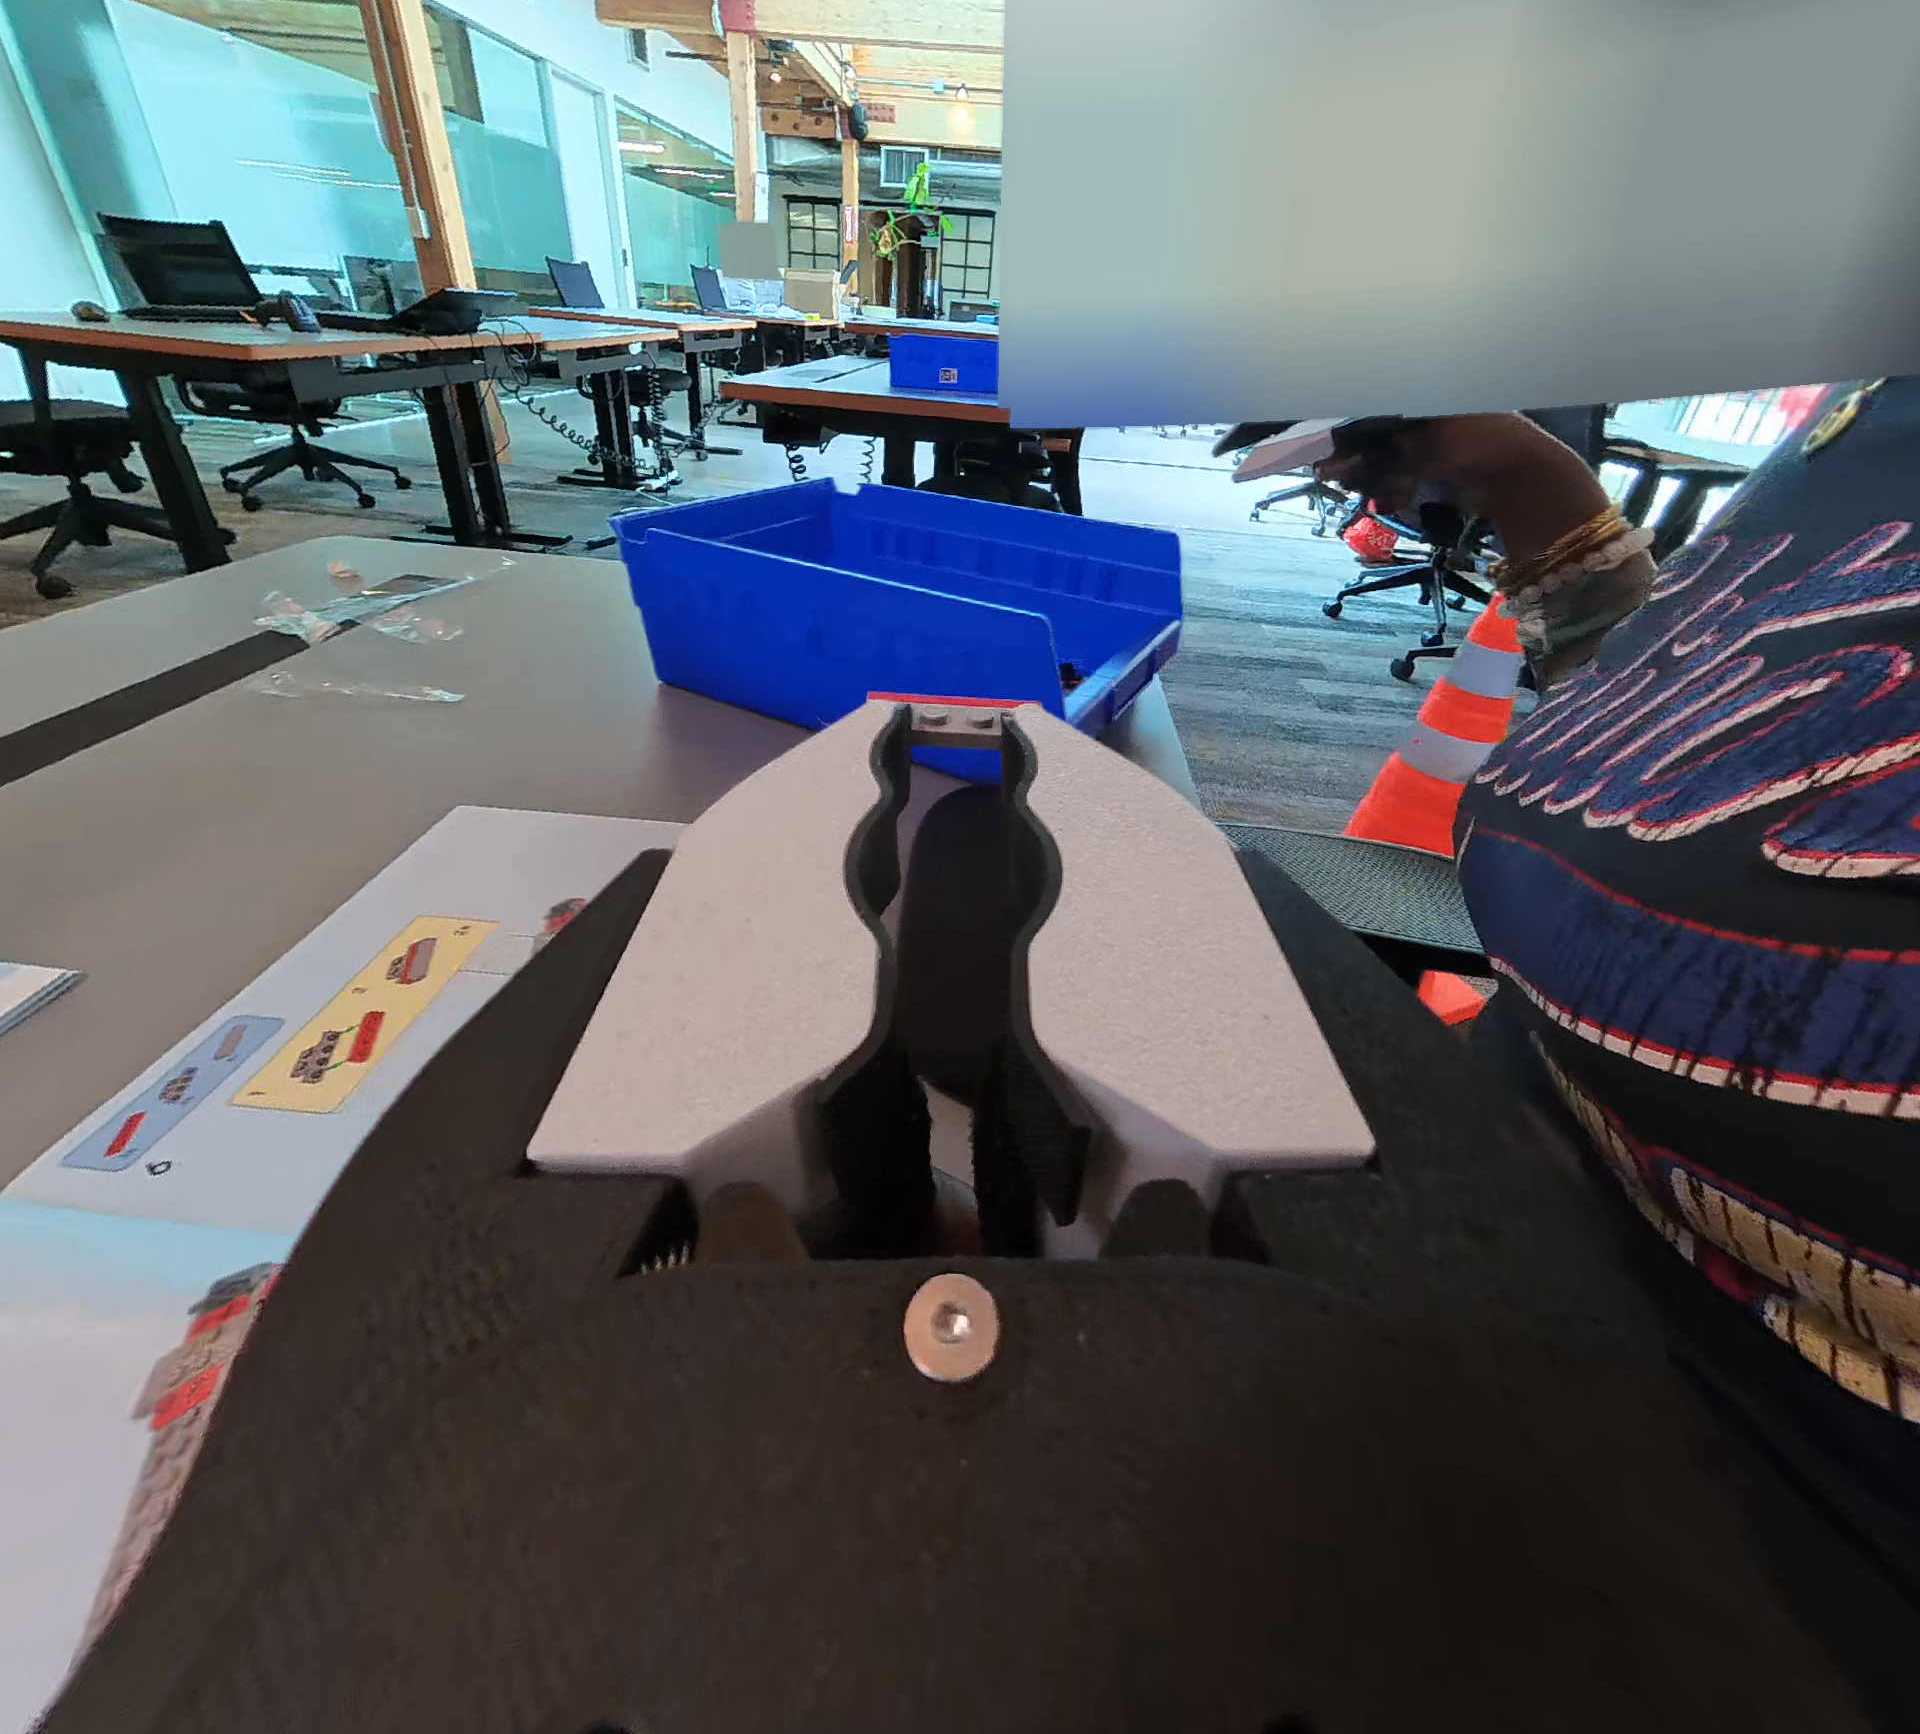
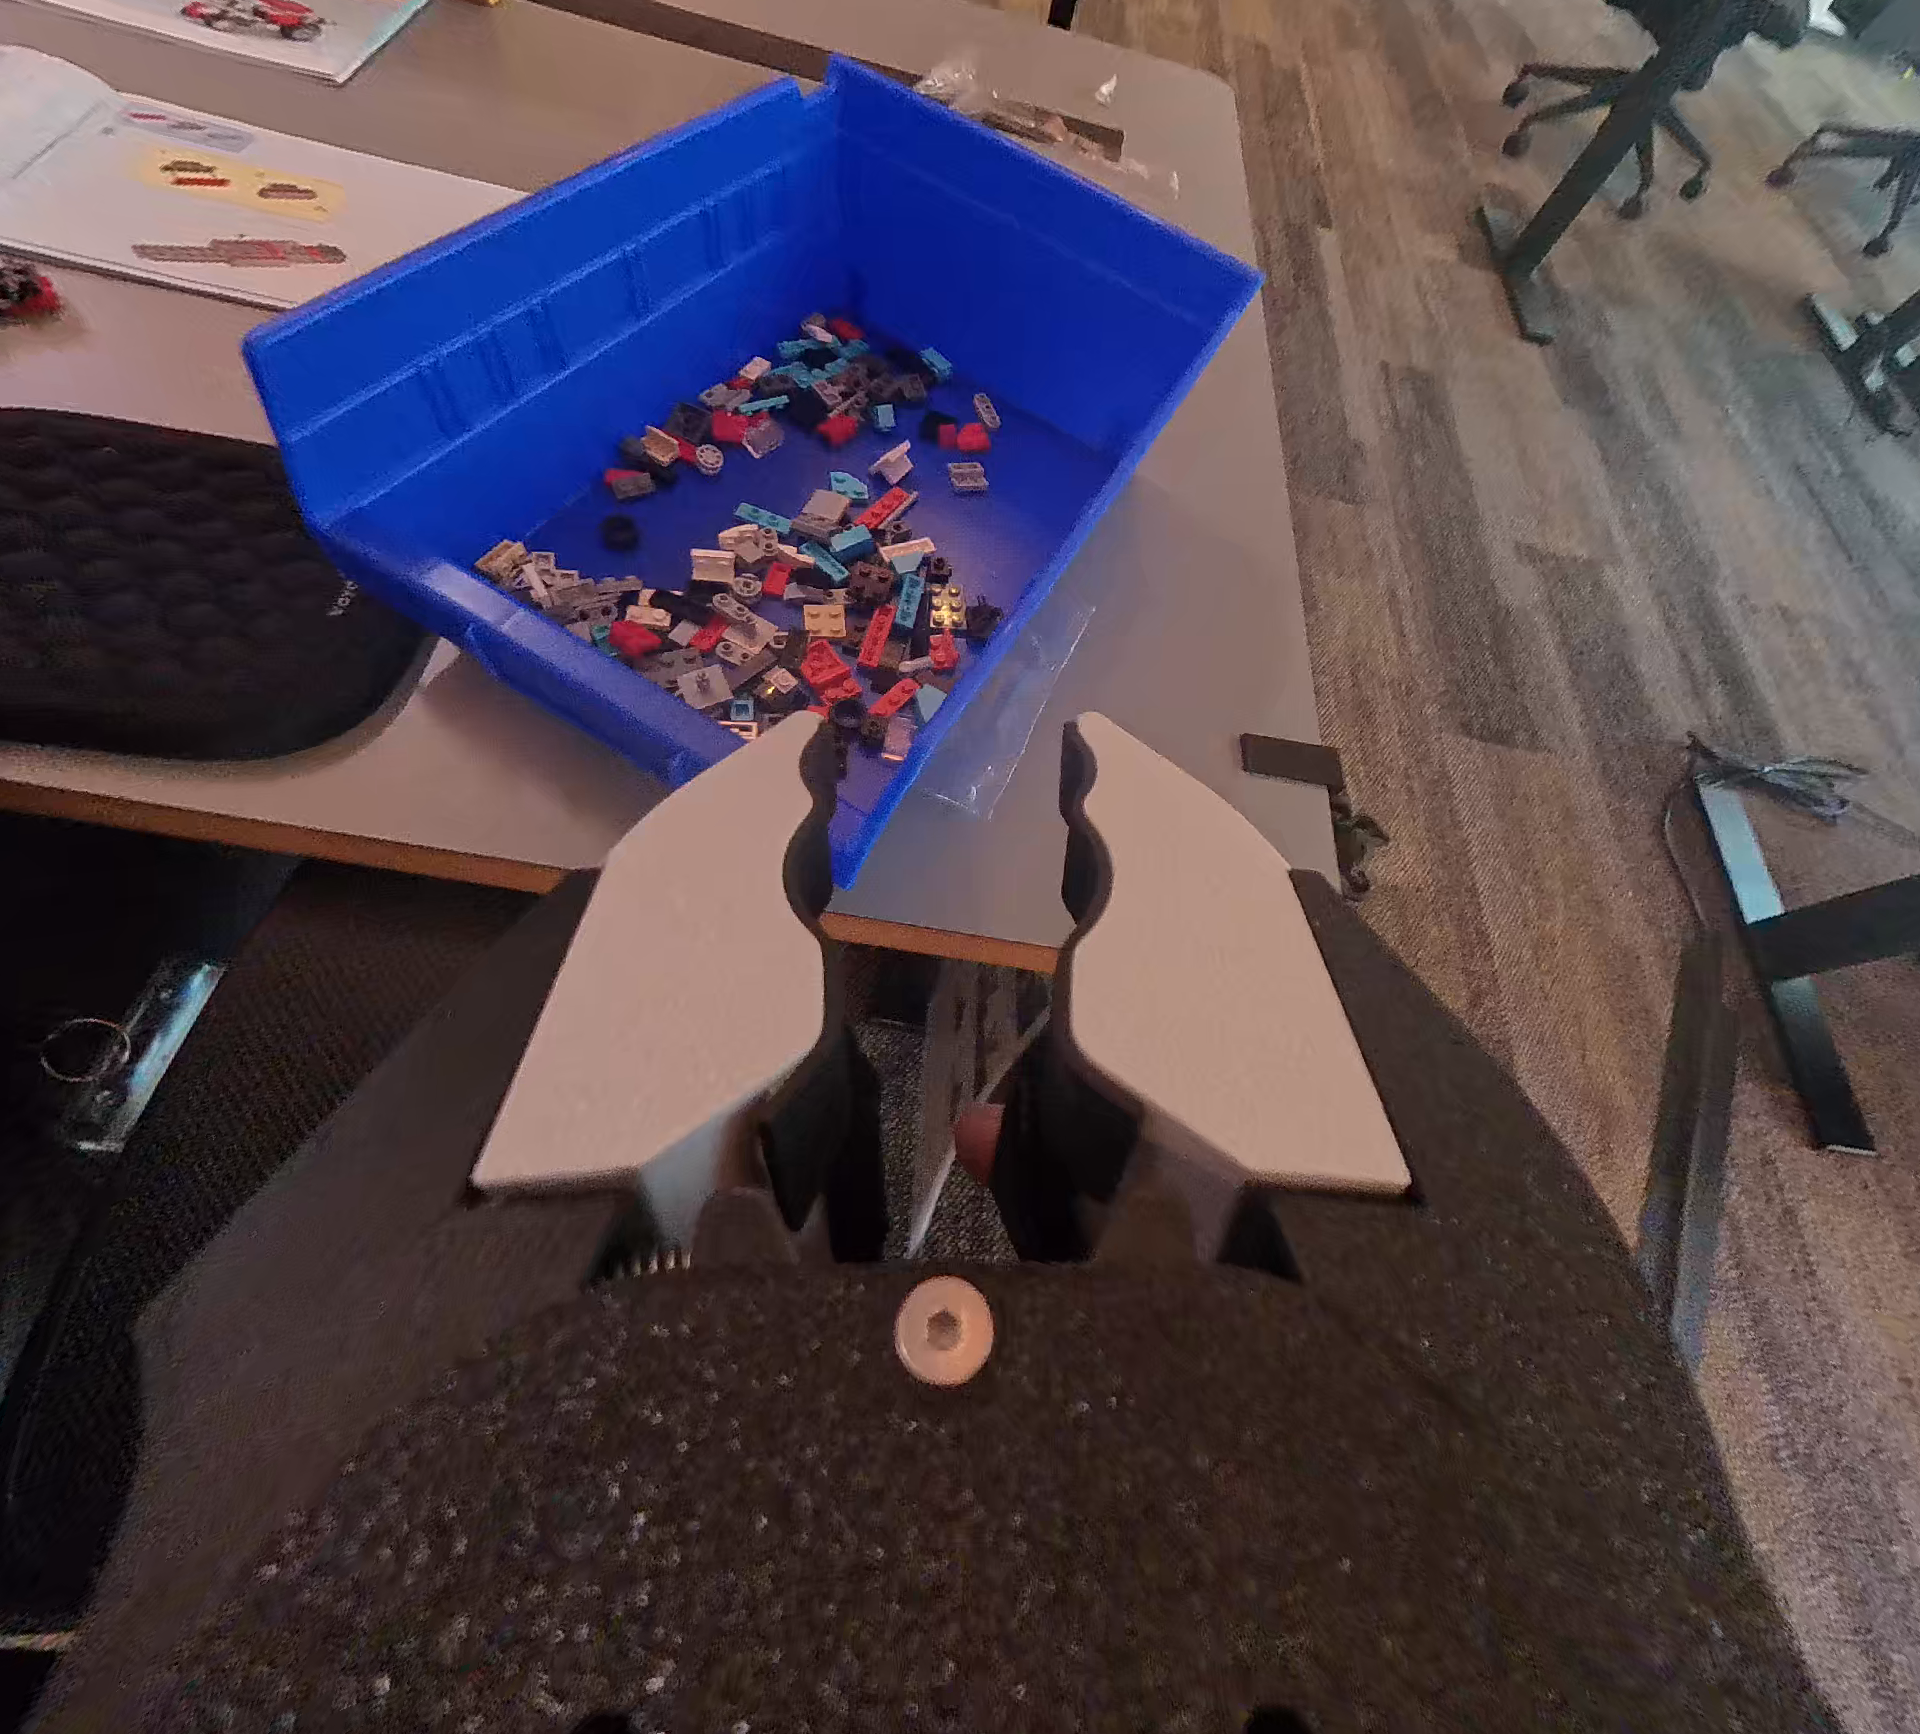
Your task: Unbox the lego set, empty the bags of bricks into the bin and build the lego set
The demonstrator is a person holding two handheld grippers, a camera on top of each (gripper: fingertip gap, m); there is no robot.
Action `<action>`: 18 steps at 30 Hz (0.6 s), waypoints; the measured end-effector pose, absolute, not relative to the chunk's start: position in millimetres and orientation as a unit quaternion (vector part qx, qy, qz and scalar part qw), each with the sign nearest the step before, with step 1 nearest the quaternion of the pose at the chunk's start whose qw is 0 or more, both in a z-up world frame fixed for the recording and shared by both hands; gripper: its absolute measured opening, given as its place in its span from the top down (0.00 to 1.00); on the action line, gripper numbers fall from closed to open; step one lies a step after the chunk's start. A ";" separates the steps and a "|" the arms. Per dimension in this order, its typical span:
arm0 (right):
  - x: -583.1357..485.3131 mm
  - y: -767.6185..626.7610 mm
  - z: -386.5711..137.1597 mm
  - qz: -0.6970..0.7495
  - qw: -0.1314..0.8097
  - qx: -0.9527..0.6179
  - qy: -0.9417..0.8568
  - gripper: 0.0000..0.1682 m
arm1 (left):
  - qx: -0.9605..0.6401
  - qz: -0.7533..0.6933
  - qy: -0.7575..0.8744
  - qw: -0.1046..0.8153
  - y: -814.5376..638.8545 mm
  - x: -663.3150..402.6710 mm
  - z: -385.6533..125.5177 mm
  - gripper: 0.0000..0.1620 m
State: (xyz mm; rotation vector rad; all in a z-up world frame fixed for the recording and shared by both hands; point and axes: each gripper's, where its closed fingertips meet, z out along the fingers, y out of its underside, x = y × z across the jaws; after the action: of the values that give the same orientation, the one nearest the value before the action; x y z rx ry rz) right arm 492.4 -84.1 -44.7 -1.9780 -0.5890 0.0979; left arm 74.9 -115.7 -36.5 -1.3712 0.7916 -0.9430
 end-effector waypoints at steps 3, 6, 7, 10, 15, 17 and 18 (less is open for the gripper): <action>486.9 -88.2 -26.9 0.030 0.534 -0.807 -0.249 0.75 | -0.595 -0.407 0.342 0.603 -126.7 75.5 -34.6 0.90; 459.9 -85.8 -6.2 0.061 0.557 -0.785 -0.264 0.75 | -0.593 -0.417 0.332 0.604 -136.8 71.3 -31.8 0.90; 446.7 -84.2 -1.2 0.073 0.560 -0.777 -0.278 0.75 | -0.590 -0.419 0.330 0.607 -141.2 69.1 -30.8 0.90; 402.7 -76.4 6.9 0.089 0.554 -0.761 -0.326 0.74 | -0.591 -0.412 0.329 0.611 -154.1 60.5 -33.5 0.90; 345.5 -66.9 21.1 0.103 0.542 -0.737 -0.391 0.71 | -0.612 -0.366 0.324 0.621 -168.0 43.1 -36.7 0.90; 343.9 -66.2 30.2 0.104 0.543 -0.736 -0.391 0.69 | -0.616 -0.348 0.315 0.632 -169.9 37.6 -33.2 0.90; 349.1 -66.5 31.5 0.098 0.542 -0.740 -0.387 0.68 | -0.618 -0.344 0.309 0.636 -170.7 36.4 -31.0 0.90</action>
State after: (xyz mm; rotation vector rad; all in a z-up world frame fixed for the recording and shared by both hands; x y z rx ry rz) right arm 349.1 -66.5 31.5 -1.7574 -0.9194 0.2322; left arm 36.4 -170.7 -31.0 -1.4107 0.7047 -0.7854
